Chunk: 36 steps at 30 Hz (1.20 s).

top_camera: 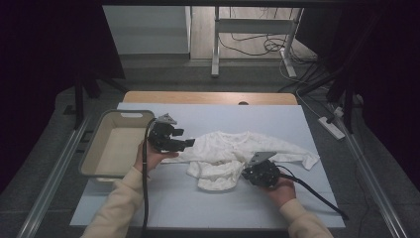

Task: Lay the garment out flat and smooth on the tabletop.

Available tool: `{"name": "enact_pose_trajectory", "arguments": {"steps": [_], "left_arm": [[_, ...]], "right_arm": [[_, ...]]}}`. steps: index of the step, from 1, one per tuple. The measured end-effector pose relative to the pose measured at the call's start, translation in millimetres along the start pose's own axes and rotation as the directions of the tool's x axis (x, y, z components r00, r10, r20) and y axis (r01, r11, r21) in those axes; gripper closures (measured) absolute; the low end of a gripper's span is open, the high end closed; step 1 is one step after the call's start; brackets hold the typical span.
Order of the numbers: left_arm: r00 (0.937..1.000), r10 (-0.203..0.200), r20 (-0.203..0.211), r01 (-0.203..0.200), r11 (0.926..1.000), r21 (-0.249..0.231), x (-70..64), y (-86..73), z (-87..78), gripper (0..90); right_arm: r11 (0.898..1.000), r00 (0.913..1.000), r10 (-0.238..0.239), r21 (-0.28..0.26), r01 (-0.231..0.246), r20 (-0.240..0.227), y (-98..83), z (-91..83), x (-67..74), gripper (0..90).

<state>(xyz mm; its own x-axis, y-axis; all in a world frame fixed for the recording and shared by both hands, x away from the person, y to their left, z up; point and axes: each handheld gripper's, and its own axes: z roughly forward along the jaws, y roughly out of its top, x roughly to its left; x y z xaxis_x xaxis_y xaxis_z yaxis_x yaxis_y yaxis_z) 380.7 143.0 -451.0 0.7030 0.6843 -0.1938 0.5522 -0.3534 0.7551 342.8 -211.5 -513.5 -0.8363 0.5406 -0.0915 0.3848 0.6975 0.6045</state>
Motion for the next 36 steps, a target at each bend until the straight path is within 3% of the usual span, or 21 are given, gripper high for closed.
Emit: {"name": "enact_pose_trajectory", "arguments": {"steps": [5, 17, 26, 36], "left_arm": [[1.0, 0.0, -0.001, 0.0, 1.0, 0.0, 0.3, -0.1, -0.1, 32.6], [1.0, 0.003, 0.004, -0.003, 1.0, 0.0, -0.1, -0.3, 0.2, 32.7], [1.0, 0.006, -0.001, -0.006, 1.0, -0.005, -1.8, -0.2, 0.5, 32.7], [1.0, 0.007, 0.001, -0.007, 1.0, 0.002, -2.1, -0.5, 1.5, 32.7]], "right_arm": [[1.0, 1.0, -0.006, 0.003, 0.006, -0.004, -0.2, -2.3, 0.7, 84.9], [0.999, 0.9979, -0.034, 0.008, 0.034, -0.056, -12.0, -23.9, 18.9, 85.6], [1.0, 0.9971, -0.011, -0.014, 0.011, -0.075, -23.8, -41.1, 23.1, 85.7], [1.0, 0.9968, -0.01, 0.002, 0.01, -0.08, -41.1, -54.6, 27.8, 85.8]]}}
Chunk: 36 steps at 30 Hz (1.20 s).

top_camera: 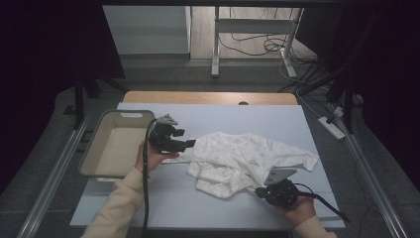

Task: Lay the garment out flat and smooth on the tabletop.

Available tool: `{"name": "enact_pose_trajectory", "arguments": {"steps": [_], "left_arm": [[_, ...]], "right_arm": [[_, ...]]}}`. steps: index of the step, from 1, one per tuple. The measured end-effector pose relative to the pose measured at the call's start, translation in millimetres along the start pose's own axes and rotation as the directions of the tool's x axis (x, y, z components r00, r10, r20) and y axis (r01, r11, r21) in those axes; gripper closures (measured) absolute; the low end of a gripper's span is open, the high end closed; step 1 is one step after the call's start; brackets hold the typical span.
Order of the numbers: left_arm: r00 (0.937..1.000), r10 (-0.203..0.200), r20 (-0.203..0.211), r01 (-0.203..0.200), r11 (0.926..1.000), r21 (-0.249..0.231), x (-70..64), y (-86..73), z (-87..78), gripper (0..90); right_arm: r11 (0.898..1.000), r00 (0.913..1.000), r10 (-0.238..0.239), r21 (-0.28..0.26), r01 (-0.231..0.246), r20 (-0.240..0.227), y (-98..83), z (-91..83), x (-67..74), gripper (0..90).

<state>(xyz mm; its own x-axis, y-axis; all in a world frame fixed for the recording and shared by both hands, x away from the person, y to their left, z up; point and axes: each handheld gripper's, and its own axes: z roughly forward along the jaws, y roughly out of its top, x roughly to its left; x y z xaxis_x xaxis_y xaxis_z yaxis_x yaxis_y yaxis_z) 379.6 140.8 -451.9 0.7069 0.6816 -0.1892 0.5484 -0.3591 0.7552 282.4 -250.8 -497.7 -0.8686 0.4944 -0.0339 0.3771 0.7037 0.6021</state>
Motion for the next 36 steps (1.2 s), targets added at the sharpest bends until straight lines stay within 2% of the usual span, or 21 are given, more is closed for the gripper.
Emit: {"name": "enact_pose_trajectory", "arguments": {"steps": [8, 18, 20, 22, 26, 29, 33, 36], "left_arm": [[1.0, 0.003, -0.001, -0.003, 1.0, 0.003, 0.0, -0.2, 0.2, 32.6], [1.0, 0.005, 0.0, -0.005, 1.0, 0.005, -0.7, -0.1, 0.8, 32.4], [1.0, 0.007, 0.0, -0.007, 0.9999, 0.007, -1.0, 0.0, 1.3, 32.3], [1.0, 0.007, -0.001, -0.007, 0.9999, 0.009, -1.0, 0.0, 1.7, 32.3], [1.0, 0.008, 0.0, -0.008, 0.9999, 0.01, -1.9, -0.1, 2.8, 32.3], [0.9999, 0.011, -0.001, -0.011, 0.9999, 0.013, -3.5, 0.2, 3.5, 32.3], [0.9999, 0.017, 0.0, -0.017, 0.9998, 0.014, -5.6, 0.7, 4.3, 32.2], [0.9998, 0.02, -0.001, -0.02, 0.9997, 0.015, -6.3, 1.0, 4.7, 32.2]], "right_arm": [[1.0, 0.9999, 0.013, 0.007, -0.013, -0.001, -7.0, -3.5, -4.8, 86.0], [1.0, 0.9996, 0.015, 0.014, -0.015, 0.023, -9.5, -4.1, -10.9, 85.0], [1.0, 0.9997, 0.009, -0.013, -0.009, 0.022, -9.1, -5.0, -10.1, 78.5], [0.998, 0.9997, 0.014, -0.055, -0.013, 0.02, -7.8, -7.6, -9.0, 68.2], [0.987, 0.9991, 0.041, -0.156, -0.04, 0.007, -3.8, -13.0, -9.1, 58.1], [0.982, 0.9992, 0.019, -0.19, -0.012, 0.035, 1.3, -15.9, -4.3, 54.1], [0.977, 0.9999, -0.006, -0.214, 0.009, 0.014, 8.8, -12.9, 4.1, 48.4], [0.973, 0.9999, -0.008, -0.229, 0.01, 0.01, 14.3, -8.4, 8.6, 45.0]]}}
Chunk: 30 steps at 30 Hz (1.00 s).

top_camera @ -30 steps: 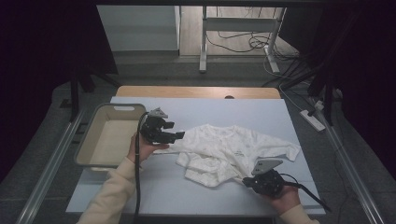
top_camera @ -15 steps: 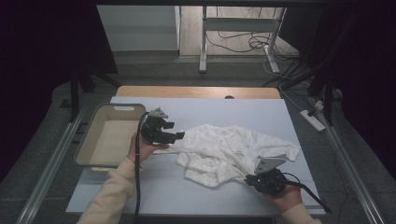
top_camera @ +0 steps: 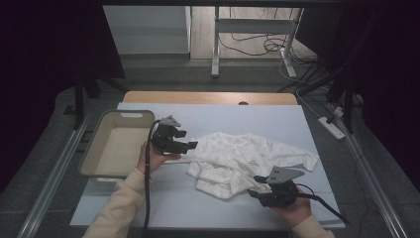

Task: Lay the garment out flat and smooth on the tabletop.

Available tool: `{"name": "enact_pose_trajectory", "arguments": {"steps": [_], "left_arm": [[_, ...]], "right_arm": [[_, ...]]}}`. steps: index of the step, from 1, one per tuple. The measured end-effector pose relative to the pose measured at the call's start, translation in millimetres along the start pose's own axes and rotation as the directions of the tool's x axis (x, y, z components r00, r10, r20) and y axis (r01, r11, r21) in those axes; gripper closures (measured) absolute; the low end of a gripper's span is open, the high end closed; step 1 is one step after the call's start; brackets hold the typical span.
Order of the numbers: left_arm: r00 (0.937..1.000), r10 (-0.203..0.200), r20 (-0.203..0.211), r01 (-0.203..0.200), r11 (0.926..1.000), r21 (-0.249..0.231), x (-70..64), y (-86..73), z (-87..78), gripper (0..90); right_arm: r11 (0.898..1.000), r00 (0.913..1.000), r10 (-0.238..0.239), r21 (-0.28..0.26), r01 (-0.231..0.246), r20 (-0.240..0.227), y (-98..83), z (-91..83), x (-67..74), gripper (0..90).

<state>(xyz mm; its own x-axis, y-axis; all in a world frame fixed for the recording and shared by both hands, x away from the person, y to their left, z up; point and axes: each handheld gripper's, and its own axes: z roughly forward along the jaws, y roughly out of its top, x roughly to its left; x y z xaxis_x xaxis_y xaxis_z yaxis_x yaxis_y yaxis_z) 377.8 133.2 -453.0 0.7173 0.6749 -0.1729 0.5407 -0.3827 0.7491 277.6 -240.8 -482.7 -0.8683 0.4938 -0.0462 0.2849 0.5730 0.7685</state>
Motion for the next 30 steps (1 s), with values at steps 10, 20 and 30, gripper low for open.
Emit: {"name": "enact_pose_trajectory", "arguments": {"steps": [10, 20, 30], "left_arm": [[1.0, 0.003, 0.001, -0.003, 1.0, 0.002, -0.9, 0.4, 0.5, 32.2], [1.0, 0.005, 0.0, -0.005, 1.0, 0.004, -0.9, 0.2, 0.9, 32.2], [0.9999, 0.013, -0.001, -0.013, 0.9999, 0.011, -1.5, 0.3, 2.1, 31.8]], "right_arm": [[1.0, 0.9991, -0.028, -0.003, 0.028, -0.032, 13.4, 18.8, 11.0, 43.0], [0.999, 0.9941, -0.044, 0.014, 0.045, -0.1, 22.0, 37.5, 22.2, 42.6], [0.996, 0.9912, -0.071, 0.04, 0.076, -0.112, 24.7, 52.8, 31.1, 41.9]]}}
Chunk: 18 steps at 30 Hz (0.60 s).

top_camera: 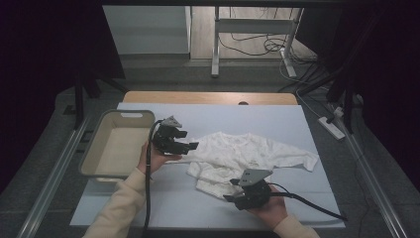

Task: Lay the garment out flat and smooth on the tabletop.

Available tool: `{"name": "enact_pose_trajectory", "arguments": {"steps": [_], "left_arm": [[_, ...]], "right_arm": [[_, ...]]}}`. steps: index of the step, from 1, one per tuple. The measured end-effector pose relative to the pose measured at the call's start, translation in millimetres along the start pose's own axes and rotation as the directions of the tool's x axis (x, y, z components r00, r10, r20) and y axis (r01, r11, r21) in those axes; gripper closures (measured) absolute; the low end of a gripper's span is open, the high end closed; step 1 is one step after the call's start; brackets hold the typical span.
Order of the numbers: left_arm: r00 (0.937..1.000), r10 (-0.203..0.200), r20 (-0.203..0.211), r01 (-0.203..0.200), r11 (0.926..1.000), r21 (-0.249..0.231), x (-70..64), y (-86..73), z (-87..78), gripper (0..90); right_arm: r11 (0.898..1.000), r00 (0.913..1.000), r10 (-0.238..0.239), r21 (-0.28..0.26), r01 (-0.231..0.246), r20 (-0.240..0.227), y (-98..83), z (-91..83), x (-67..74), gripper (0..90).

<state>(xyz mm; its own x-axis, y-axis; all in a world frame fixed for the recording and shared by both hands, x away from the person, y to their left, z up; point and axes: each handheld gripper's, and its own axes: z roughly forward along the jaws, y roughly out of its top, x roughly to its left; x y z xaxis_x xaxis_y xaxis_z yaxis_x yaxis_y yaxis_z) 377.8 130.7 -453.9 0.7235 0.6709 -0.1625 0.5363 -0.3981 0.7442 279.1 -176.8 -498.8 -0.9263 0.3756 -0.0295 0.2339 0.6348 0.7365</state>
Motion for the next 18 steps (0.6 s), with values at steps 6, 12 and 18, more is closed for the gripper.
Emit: {"name": "enact_pose_trajectory", "arguments": {"steps": [6, 12, 18], "left_arm": [[1.0, 0.001, -0.002, -0.001, 1.0, -0.002, 0.1, -0.1, -0.6, 31.7], [1.0, 0.004, -0.001, -0.004, 1.0, -0.004, -1.1, 0.6, -1.9, 31.7], [1.0, 0.0, 0.002, 0.0, 1.0, -0.009, -0.8, 0.6, -3.0, 31.7]], "right_arm": [[1.0, 0.9999, -0.008, 0.01, 0.008, -0.015, 2.9, 8.8, 0.5, 40.8], [1.0, 0.9997, -0.019, 0.024, 0.019, -0.015, 6.4, 16.3, 1.6, 39.9], [0.999, 0.9994, -0.018, 0.036, 0.019, -0.031, 10.0, 25.7, 0.7, 38.5]]}}
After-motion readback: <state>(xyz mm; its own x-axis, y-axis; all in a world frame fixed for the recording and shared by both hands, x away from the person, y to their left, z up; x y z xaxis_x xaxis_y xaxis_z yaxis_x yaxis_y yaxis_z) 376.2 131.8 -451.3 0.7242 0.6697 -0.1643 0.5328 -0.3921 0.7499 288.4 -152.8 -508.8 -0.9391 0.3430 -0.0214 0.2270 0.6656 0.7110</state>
